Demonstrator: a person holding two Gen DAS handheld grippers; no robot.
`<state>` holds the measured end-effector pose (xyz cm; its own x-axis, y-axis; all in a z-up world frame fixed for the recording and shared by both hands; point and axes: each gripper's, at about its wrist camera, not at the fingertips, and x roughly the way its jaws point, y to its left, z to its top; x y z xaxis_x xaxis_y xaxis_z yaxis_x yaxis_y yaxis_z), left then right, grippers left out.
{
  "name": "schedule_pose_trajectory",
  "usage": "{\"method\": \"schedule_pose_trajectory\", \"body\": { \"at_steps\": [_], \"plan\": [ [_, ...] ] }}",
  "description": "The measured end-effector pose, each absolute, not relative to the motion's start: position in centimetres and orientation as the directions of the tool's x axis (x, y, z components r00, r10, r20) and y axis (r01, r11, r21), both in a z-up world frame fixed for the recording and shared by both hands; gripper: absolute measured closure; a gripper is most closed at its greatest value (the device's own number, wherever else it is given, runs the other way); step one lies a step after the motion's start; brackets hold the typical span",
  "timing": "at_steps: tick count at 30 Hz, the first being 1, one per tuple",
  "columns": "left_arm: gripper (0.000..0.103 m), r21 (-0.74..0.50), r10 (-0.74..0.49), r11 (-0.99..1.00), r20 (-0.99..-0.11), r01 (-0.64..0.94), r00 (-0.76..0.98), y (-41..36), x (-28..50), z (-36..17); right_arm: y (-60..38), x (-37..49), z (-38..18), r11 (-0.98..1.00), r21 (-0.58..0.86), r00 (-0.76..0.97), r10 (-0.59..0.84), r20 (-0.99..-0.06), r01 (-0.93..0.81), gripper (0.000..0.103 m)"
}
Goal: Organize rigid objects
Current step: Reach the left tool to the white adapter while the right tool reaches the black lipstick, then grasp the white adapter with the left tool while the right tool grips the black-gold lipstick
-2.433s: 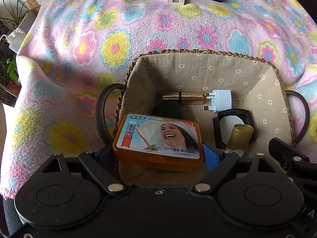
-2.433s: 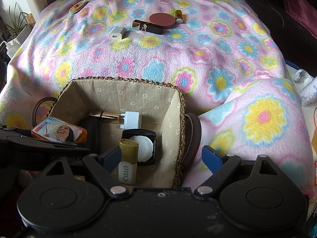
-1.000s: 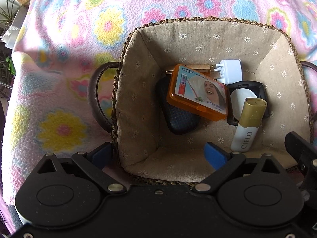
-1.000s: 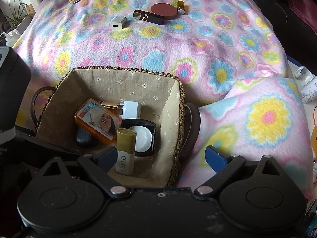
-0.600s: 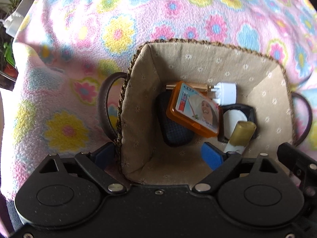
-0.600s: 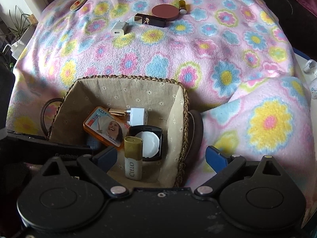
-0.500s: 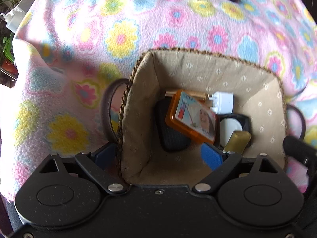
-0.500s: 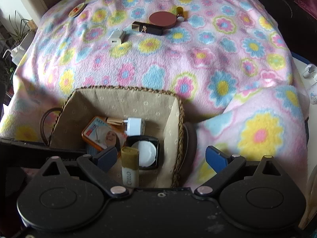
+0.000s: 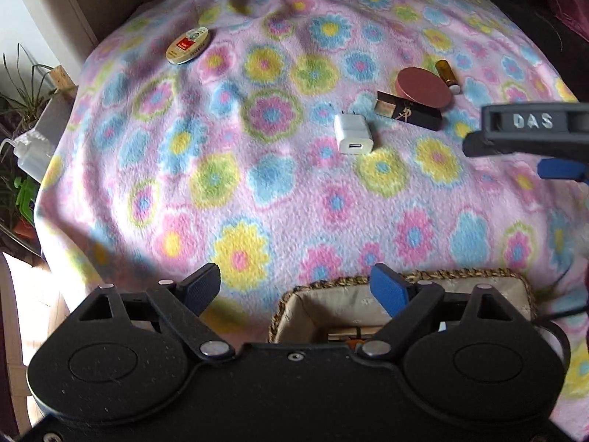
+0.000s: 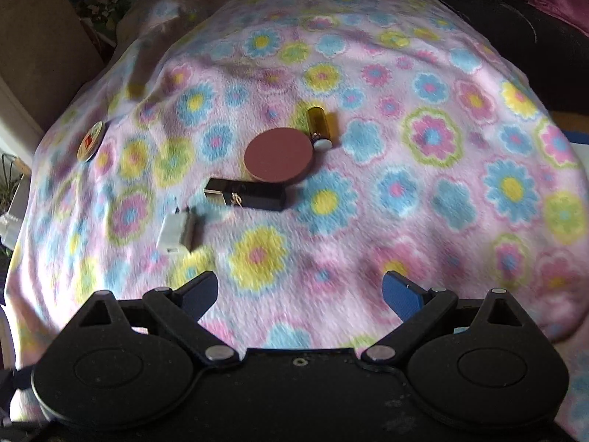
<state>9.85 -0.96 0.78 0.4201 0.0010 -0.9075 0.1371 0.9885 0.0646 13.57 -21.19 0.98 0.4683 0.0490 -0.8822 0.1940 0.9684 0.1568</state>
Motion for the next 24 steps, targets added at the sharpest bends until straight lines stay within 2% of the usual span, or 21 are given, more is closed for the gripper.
{"method": "schedule_pose_trajectory", "body": {
  "at_steps": [7, 12, 14, 15, 16, 19, 24],
  "plan": [
    [0.018, 0.087, 0.046, 0.993, -0.914, 0.085, 0.404, 1.7, 10.2, -0.1, -18.2, 21.4, -1.9, 0.957, 0.190, 0.472, 0.066, -0.879, 0.220, 0.000],
    [0.018, 0.100, 0.066, 0.993, -0.918, 0.068, 0.391, 3.1, 10.2, -0.7, -16.8, 24.2, -3.3, 0.951, 0.186, 0.462, 0.054, -0.885, 0.245, 0.000],
    [0.018, 0.098, 0.061, 0.992, -0.918, 0.075, 0.393, 3.3, 10.4, -0.8, -16.4, 25.2, -4.1, 0.953, 0.153, 0.427, 0.028, -0.904, 0.261, 0.005],
    [0.018, 0.096, 0.056, 0.992, -0.918, 0.083, 0.393, 3.3, 10.6, -0.7, -16.4, 25.4, -4.5, 0.952, 0.148, 0.415, 0.024, -0.909, 0.267, 0.019],
    [0.018, 0.093, 0.050, 0.992, -0.916, 0.091, 0.398, 3.2, 10.8, -0.6, -16.6, 25.6, -4.9, 0.953, 0.141, 0.399, 0.024, -0.917, 0.267, 0.022],
    [0.017, 0.086, 0.031, 0.990, -0.908, 0.115, 0.418, 2.9, 11.6, -0.3, -17.4, 25.0, -5.1, 0.956, 0.155, 0.407, 0.042, -0.913, 0.248, 0.022],
    [0.014, 0.059, -0.024, 0.984, -0.891, 0.168, 0.452, 1.5, 13.7, -0.1, -20.1, 22.5, -4.5, 0.970, 0.072, 0.386, -0.024, -0.922, 0.231, 0.022]
  ]
}}
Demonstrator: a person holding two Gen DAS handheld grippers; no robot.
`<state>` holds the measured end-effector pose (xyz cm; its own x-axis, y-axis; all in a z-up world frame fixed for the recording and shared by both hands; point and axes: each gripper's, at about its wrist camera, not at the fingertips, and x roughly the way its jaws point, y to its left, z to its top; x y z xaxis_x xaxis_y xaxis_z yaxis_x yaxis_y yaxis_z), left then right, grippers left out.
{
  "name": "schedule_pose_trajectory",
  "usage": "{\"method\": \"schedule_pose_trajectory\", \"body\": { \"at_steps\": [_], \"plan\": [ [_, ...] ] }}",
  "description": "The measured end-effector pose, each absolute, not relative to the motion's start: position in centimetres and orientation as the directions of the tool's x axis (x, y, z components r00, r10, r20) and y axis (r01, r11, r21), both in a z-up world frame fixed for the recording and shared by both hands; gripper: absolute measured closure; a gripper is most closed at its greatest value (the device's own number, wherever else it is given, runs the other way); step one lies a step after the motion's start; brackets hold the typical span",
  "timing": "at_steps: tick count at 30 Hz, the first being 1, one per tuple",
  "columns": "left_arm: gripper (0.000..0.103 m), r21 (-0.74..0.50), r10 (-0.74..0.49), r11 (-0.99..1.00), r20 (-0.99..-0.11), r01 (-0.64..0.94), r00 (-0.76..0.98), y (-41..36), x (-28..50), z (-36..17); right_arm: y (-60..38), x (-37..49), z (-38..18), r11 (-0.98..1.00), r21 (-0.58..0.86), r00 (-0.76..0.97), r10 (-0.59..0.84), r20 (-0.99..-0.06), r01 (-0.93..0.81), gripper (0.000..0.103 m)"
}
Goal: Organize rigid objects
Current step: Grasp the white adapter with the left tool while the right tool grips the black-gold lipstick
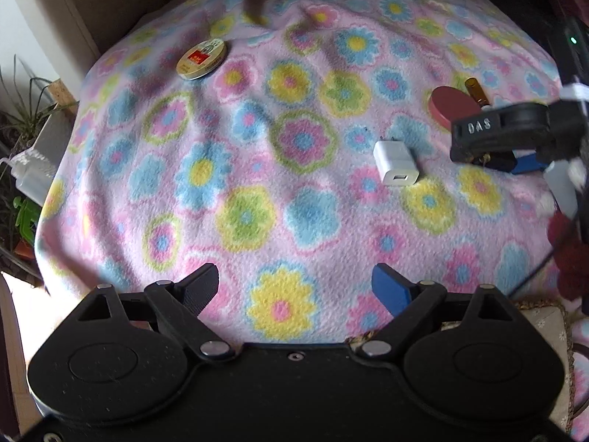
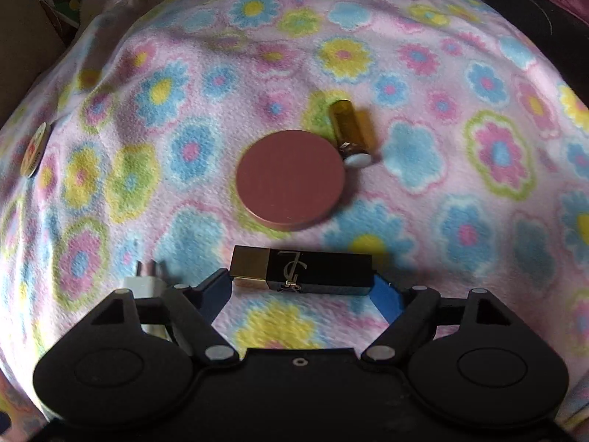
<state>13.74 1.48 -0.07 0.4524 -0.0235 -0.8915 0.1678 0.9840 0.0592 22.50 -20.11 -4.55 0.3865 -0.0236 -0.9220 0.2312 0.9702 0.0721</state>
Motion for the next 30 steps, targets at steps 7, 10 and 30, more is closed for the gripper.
{"method": "schedule_pose_trajectory", "body": {
  "at_steps": [7, 10, 30],
  "plan": [
    [0.013, -0.042, -0.131, 0.976, -0.900, 0.216, 0.415, -1.8, 18.1, -1.0, -23.5, 17.9, -4.2, 0.971, -0.051, 0.398, -0.144, -0.906, 0.234, 0.022],
    [0.013, -0.111, -0.179, 0.975, -0.908, 0.195, 0.378, -3.0, 20.3, -1.8, -23.3, 17.1, -4.6, 0.973, -0.071, 0.420, -0.160, -0.894, 0.219, 0.021],
    [0.006, 0.043, -0.065, 0.957, -0.931, 0.285, 0.358, -4.4, 24.1, -5.4, -24.1, 17.6, -5.3, 0.965, 0.045, 0.424, -0.072, -0.903, 0.260, 0.000]
  ]
}}
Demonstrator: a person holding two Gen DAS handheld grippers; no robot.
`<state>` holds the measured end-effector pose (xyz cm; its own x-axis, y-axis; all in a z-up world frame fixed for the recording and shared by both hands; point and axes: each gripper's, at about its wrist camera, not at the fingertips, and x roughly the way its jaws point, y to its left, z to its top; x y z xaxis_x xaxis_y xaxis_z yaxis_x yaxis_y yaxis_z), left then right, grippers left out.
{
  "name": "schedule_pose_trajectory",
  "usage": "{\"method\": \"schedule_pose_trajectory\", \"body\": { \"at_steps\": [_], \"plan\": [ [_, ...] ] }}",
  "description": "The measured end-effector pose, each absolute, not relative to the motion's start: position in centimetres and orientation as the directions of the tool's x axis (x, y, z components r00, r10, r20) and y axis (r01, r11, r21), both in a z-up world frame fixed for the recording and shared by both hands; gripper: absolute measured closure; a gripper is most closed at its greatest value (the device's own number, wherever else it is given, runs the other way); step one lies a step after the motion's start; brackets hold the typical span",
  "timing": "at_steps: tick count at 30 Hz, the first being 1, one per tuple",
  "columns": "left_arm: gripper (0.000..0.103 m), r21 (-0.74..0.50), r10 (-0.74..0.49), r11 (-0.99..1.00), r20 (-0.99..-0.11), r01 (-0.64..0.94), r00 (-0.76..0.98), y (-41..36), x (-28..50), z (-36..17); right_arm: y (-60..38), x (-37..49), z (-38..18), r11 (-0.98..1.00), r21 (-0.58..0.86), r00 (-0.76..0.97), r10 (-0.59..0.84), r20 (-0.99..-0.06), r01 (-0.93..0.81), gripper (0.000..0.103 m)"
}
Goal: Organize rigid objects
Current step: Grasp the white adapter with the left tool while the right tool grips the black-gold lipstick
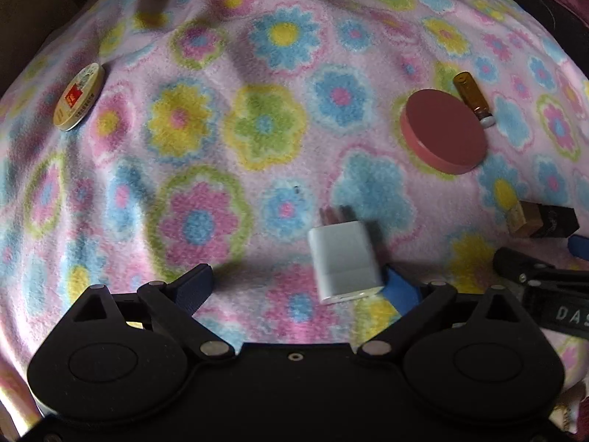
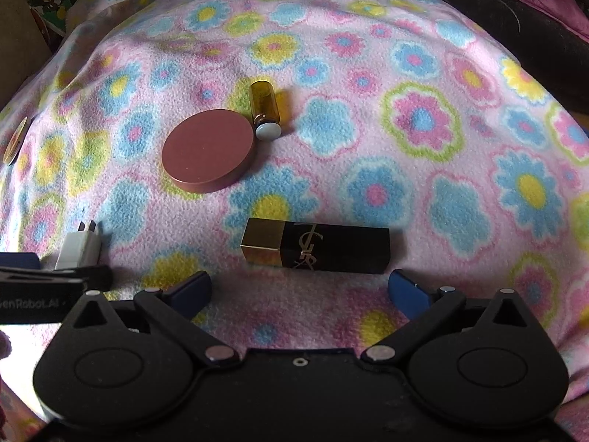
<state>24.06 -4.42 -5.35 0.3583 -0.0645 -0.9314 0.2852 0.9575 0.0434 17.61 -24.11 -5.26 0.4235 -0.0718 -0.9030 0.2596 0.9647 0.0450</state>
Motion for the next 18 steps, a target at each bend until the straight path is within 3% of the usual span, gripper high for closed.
{"method": "schedule_pose_trajectory", "body": {
  "at_steps": [8, 18],
  "plan": [
    [0.009, 0.038, 0.023, 0.999, -0.943, 0.037, 0.333, 2.2, 25.2, -4.6, -24.2, 17.8, -5.3, 0.965, 0.043, 0.418, -0.071, -0.906, 0.258, 0.000],
    [0.007, -0.011, -0.083, 0.983, -0.917, 0.183, 0.389, -2.1, 25.4, -3.2, -23.9, 17.6, -5.5, 0.970, 0.026, 0.421, -0.081, -0.904, 0.243, 0.000]
  ]
}}
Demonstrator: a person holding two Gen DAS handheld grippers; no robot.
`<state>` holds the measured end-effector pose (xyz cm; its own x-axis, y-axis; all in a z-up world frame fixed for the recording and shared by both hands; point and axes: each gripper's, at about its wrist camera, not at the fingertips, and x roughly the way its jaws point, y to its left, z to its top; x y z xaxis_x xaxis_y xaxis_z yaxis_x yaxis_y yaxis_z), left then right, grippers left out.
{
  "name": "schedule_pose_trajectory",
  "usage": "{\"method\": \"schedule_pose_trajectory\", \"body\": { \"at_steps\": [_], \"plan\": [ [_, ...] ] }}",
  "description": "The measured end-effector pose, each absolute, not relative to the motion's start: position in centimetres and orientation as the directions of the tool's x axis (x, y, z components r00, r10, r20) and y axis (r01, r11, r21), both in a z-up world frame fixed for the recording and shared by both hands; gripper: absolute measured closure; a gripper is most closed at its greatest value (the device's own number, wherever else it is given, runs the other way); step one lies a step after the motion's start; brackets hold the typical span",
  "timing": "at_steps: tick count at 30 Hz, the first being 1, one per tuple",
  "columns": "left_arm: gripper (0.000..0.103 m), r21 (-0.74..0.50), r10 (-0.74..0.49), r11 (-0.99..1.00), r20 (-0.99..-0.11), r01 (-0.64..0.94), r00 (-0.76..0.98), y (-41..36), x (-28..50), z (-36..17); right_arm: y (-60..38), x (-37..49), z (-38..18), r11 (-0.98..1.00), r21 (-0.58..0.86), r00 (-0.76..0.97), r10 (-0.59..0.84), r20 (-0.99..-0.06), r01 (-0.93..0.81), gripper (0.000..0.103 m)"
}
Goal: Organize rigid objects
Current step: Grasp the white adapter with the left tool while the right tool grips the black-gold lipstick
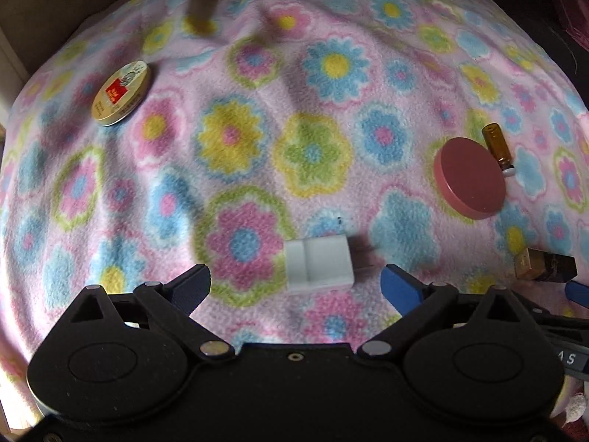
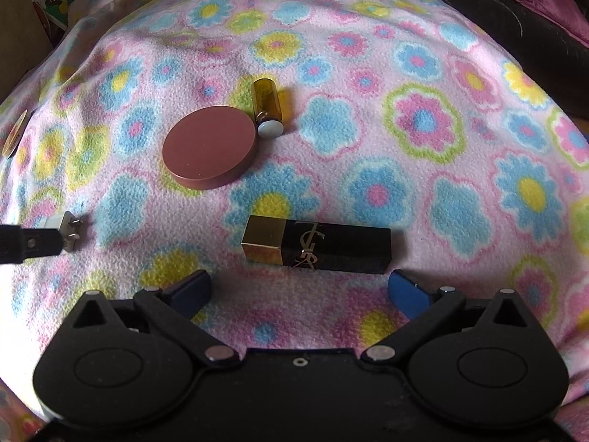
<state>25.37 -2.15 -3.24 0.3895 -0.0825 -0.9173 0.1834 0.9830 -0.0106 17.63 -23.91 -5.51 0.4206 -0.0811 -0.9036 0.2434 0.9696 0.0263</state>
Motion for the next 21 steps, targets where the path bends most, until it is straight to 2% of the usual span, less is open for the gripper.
{"method": "schedule_pose_trajectory", "body": {
  "at_steps": [12, 16, 17, 18, 19, 20, 21],
  "plan": [
    [0.008, -0.012, -0.057, 0.991, -0.936, 0.131, 0.346, -3.7, 27.2, -5.6, -24.6, 18.8, -5.4, 0.947, 0.067, 0.411, -0.073, -0.909, 0.316, 0.000],
    [0.010, 0.004, -0.042, 0.992, -0.935, 0.127, 0.351, -4.4, 27.4, -6.1, -24.4, 18.8, -5.3, 0.950, 0.020, 0.424, -0.121, -0.898, 0.312, 0.008],
    [0.014, 0.004, -0.041, 0.992, -0.934, 0.127, 0.355, -4.6, 27.3, -6.2, -24.3, 18.8, -5.3, 0.951, 0.011, 0.427, -0.129, -0.895, 0.310, 0.010],
    [0.019, 0.002, -0.045, 0.992, -0.932, 0.127, 0.360, -4.8, 27.1, -6.2, -24.3, 18.8, -5.4, 0.951, 0.007, 0.429, -0.133, -0.893, 0.308, 0.016],
    [0.031, -0.003, -0.051, 0.992, -0.929, 0.129, 0.367, -5.0, 26.7, -6.0, -24.2, 18.8, -5.3, 0.952, -0.004, 0.433, -0.143, -0.890, 0.306, 0.022],
    [0.042, -0.009, -0.059, 0.991, -0.926, 0.133, 0.373, -5.1, 26.6, -5.9, -24.1, 18.8, -5.3, 0.954, -0.015, 0.439, -0.151, -0.886, 0.298, 0.022],
    [0.047, -0.020, -0.072, 0.990, -0.924, 0.141, 0.376, -5.2, 26.5, -5.9, -24.0, 18.9, -5.3, 0.956, -0.018, 0.440, -0.152, -0.885, 0.293, 0.022]
  ]
}}
